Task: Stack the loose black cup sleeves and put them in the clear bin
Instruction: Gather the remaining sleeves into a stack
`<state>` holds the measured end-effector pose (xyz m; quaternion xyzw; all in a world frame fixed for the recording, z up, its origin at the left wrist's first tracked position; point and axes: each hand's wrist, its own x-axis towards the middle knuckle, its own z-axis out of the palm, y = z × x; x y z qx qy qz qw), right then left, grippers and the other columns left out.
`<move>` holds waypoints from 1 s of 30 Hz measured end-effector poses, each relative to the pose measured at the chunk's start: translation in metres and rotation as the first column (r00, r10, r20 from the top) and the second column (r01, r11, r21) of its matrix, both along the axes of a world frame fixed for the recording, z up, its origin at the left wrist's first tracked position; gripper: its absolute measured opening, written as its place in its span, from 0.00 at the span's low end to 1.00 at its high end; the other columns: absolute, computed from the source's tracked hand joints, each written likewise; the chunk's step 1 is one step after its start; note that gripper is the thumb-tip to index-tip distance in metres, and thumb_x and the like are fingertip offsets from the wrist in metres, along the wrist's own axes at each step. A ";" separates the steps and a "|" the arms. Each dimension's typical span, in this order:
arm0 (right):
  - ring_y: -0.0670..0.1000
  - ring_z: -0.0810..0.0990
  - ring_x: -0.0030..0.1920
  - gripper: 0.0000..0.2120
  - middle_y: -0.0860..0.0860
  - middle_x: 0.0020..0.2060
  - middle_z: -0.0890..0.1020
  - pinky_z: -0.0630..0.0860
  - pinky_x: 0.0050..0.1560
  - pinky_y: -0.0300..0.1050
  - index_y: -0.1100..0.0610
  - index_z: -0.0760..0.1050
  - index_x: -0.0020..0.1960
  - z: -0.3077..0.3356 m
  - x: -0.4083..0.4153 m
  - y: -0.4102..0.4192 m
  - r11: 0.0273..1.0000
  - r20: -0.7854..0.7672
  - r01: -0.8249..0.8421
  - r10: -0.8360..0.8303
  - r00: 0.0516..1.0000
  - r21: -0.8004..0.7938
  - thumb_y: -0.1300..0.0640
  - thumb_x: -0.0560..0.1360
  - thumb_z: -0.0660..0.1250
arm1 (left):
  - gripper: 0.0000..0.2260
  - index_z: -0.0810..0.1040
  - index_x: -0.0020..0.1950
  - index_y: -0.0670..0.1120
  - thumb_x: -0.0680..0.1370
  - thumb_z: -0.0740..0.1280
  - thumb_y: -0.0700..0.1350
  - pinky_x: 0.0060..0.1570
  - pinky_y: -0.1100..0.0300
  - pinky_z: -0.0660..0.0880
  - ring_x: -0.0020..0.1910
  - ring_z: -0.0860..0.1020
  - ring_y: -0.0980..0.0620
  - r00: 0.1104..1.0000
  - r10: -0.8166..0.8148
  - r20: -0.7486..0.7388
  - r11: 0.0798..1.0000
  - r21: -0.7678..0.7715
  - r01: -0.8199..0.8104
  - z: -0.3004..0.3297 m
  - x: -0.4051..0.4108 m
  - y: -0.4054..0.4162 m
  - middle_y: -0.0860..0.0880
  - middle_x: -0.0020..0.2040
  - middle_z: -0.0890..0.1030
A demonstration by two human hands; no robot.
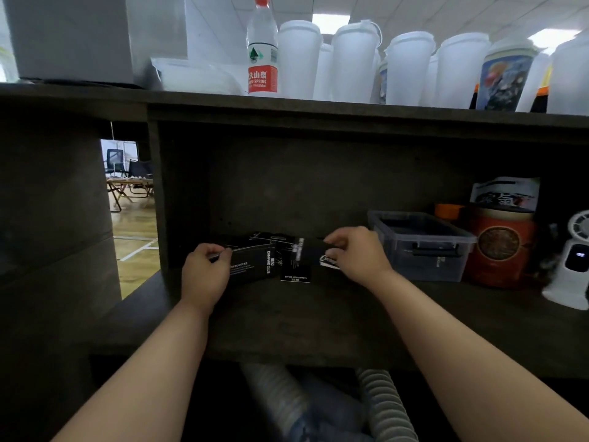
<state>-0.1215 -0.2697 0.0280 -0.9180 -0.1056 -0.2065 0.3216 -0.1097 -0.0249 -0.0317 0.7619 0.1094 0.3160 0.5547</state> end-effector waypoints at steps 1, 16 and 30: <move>0.43 0.78 0.51 0.11 0.45 0.48 0.82 0.74 0.55 0.40 0.52 0.81 0.56 0.000 -0.001 0.010 0.997 0.018 -0.065 0.066 0.998 -0.046 0.59 0.74 0.71 | 0.11 0.77 0.59 0.45 0.81 0.63 0.48 0.39 0.65 0.66 0.51 0.73 0.52 1.000 -0.015 0.002 1.000 -0.022 0.015 0.000 0.001 0.000 0.47 0.54 0.77; 0.48 0.74 0.56 0.22 0.49 0.58 0.71 0.74 0.58 0.44 0.49 0.70 0.61 -0.040 0.067 0.095 0.982 0.060 -0.127 0.119 0.991 0.140 0.46 0.71 0.72 | 0.09 0.76 0.46 0.55 0.71 0.75 0.51 0.51 0.50 0.79 0.47 0.79 0.54 0.999 -0.030 0.039 0.995 0.101 0.026 -0.012 0.013 0.013 0.50 0.49 0.79; 0.54 0.65 0.70 0.25 0.51 0.66 0.72 0.65 0.68 0.49 0.40 0.72 0.64 -0.062 0.093 0.028 0.928 -0.247 -0.222 0.149 0.958 -0.299 0.33 0.70 0.64 | 0.11 0.76 0.46 0.52 0.71 0.77 0.44 0.47 0.53 0.79 0.48 0.80 0.51 0.998 -0.027 0.059 0.998 0.055 0.024 -0.013 0.015 0.013 0.49 0.48 0.80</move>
